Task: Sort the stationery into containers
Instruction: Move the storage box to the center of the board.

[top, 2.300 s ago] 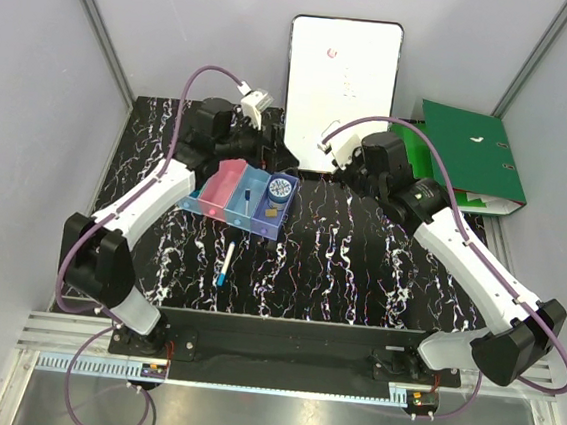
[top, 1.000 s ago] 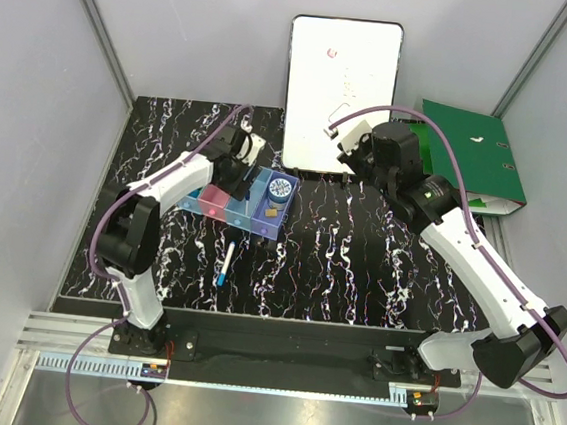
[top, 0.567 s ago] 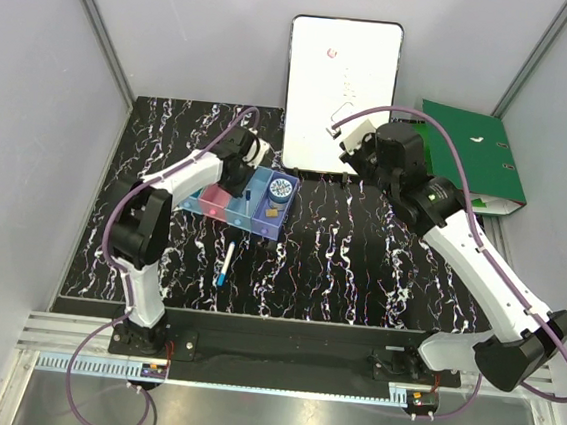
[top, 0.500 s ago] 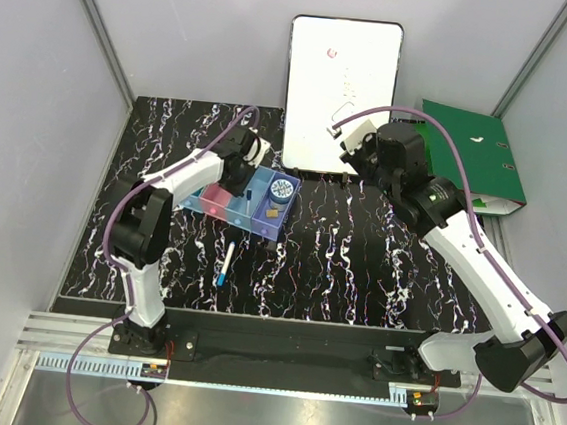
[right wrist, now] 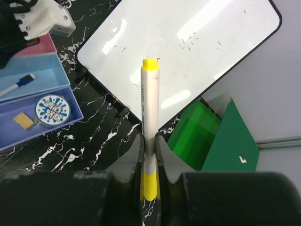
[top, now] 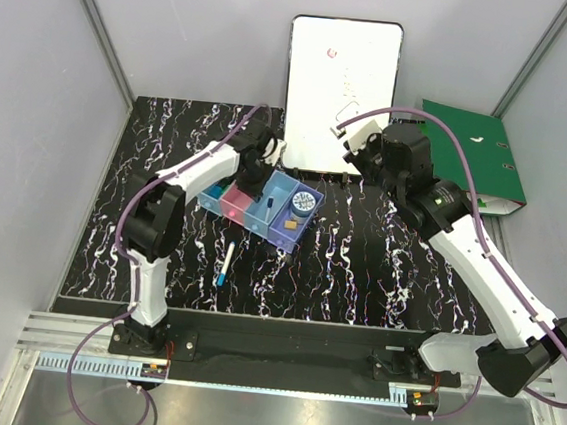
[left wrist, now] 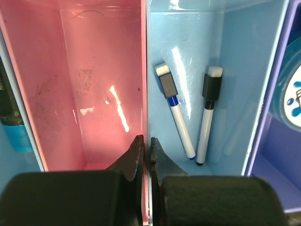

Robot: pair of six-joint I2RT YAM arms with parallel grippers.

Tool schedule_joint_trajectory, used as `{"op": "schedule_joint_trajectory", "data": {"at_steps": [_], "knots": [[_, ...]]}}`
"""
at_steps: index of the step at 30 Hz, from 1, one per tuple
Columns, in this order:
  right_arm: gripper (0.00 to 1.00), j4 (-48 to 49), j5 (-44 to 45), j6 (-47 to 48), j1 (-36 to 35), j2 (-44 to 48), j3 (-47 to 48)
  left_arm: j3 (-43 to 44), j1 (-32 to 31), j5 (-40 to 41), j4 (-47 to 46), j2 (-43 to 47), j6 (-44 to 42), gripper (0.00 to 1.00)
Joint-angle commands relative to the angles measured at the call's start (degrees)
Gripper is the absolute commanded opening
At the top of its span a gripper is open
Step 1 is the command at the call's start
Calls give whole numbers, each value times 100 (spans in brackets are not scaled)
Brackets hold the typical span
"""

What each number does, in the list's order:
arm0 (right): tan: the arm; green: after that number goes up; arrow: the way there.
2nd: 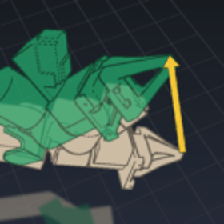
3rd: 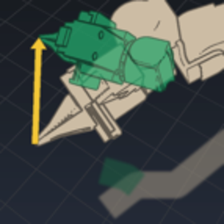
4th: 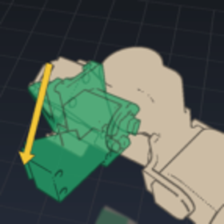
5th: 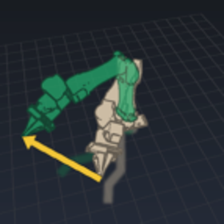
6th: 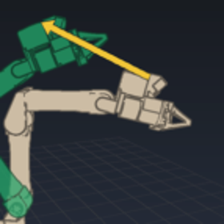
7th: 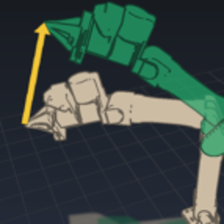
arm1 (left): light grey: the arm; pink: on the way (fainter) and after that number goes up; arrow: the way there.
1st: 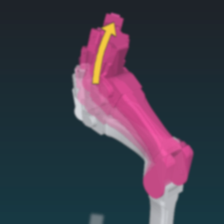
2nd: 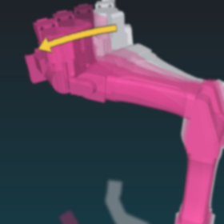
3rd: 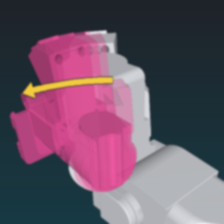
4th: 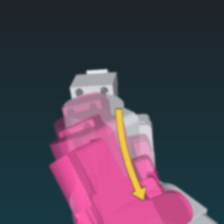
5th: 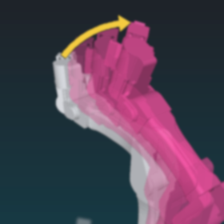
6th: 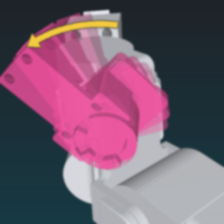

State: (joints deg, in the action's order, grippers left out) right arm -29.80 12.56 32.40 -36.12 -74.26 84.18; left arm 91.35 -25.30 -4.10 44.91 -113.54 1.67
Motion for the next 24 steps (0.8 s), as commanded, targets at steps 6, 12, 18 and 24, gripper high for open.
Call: {"op": "schedule_joint_trajectory", "data": {"at_steps": [6, 12, 18, 24], "knots": [[0, 185, -16, -164, -53, 272, -25, 708, -344, -1329, 431, -239, 1045, 0], [0, 194, -52, -199, -44, 298, -112, 875, -721, -762, 493, -546, 1178, 0], [0, 203, -87, -217, -53, 377, -227, 1033, -994, 14, 738, -976, 1449, 0], [0, 194, -104, -287, -53, 360, -209, 1130, -1117, -214, 853, -1118, 2046, 0]]}}
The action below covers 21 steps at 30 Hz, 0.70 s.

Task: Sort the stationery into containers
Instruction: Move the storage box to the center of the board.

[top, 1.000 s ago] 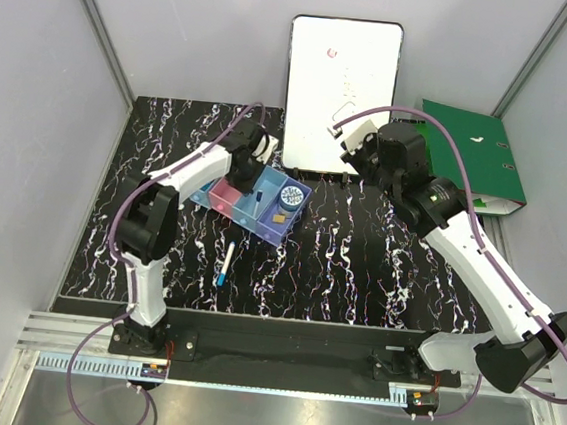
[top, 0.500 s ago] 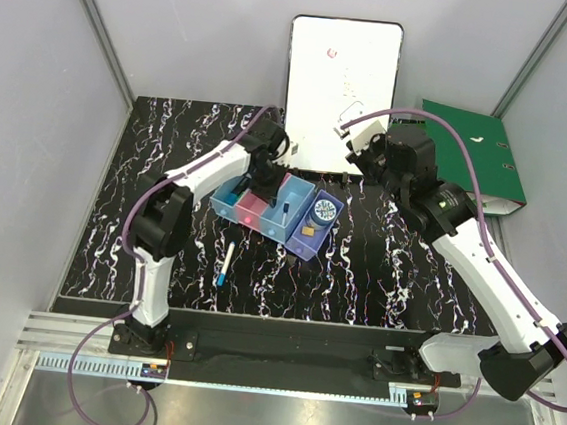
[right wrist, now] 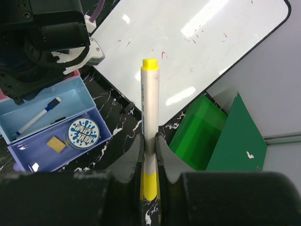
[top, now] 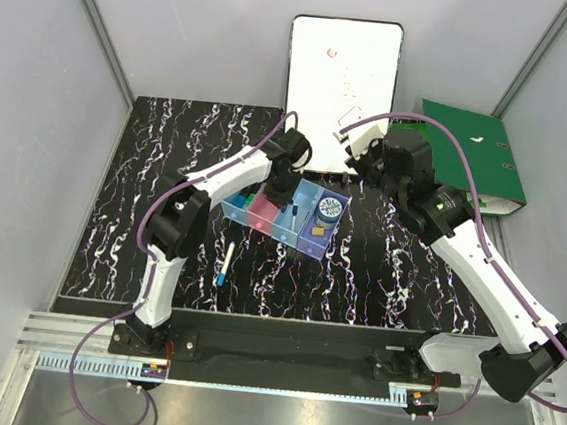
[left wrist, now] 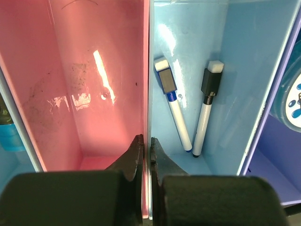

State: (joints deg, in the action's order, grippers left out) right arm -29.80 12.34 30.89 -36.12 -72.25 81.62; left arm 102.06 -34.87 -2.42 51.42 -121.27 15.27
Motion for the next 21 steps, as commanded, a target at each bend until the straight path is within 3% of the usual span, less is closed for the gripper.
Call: {"op": "schedule_joint_trajectory", "data": {"at_steps": [1, 9, 21], "knots": [[0, 185, -82, -136, -53, 167, 47, 68, -169, -426, 193, -362, 784, 0], [0, 246, -170, -207, -53, 167, -76, -46, -213, -795, -61, -353, 2083, 0], [0, 343, -214, -330, -53, 114, -147, 86, -670, -1068, -633, -599, 3201, 0]]}}
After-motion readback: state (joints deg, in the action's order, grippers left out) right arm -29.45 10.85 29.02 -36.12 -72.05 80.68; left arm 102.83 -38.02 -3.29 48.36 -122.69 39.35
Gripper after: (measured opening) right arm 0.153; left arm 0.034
